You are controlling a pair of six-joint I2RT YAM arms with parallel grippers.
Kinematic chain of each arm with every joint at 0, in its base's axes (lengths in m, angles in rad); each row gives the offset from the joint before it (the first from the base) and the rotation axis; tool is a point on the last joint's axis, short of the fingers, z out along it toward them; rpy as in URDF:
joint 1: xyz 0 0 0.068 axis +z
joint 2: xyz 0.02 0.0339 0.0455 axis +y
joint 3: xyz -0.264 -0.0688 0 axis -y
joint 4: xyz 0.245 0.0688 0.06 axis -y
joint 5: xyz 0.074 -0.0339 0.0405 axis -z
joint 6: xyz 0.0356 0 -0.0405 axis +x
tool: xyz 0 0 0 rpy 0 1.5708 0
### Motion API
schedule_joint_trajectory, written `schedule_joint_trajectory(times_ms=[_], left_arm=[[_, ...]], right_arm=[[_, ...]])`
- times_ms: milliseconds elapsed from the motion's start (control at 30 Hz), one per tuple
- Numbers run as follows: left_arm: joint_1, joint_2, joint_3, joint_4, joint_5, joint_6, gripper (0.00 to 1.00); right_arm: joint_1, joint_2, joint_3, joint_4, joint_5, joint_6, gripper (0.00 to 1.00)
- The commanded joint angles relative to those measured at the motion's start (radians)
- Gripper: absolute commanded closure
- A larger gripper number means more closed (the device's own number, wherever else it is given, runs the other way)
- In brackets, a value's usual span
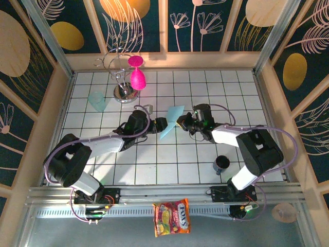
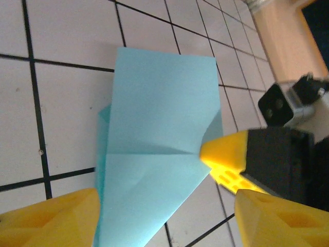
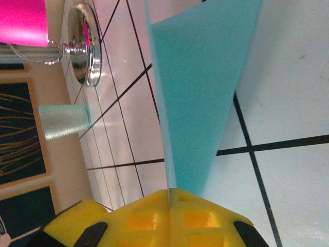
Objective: Fold a paper plane with a square sheet of paper (pick it up from the middle)
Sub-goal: Fold the wing for the fifth time at the center of the table.
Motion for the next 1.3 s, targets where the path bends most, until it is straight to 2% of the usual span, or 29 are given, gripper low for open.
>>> schedule_joint_trajectory(times_ms=[0, 300, 467, 600, 733, 900, 1267], left_arm=[[-0.035, -0.007, -0.007, -0.012, -0.095, 0.195, 0.29], [-0.11, 0.077, 0.021, 0.045, -0.218, 0.472, 0.3], [-0.135, 0.103, 0.01, 0.13, -0.241, 0.6, 0.28], [-0.182, 0.149, 0.049, 0.113, -0.295, 0.696, 0.27], [-0.207, 0.22, 0.091, 0.089, -0.327, 0.745, 0.28], [-0.209, 0.264, 0.101, 0.113, -0.361, 0.786, 0.36], [-0.209, 0.293, 0.094, 0.164, -0.341, 0.798, 0.5]], right_arm=[[-0.015, -0.039, -0.021, -0.037, 0.004, 0.048, 1.0], [-0.037, -0.044, -0.008, -0.061, -0.038, 0.081, 1.0], [-0.045, -0.037, -0.003, -0.058, -0.061, 0.088, 1.0], [-0.047, -0.03, -0.004, -0.052, -0.068, 0.093, 1.0], [-0.048, -0.023, -0.009, -0.042, -0.075, 0.1, 1.0], [-0.052, -0.017, -0.011, -0.036, -0.086, 0.107, 1.0], [-0.059, 0.002, -0.013, -0.022, -0.108, 0.121, 1.0]])
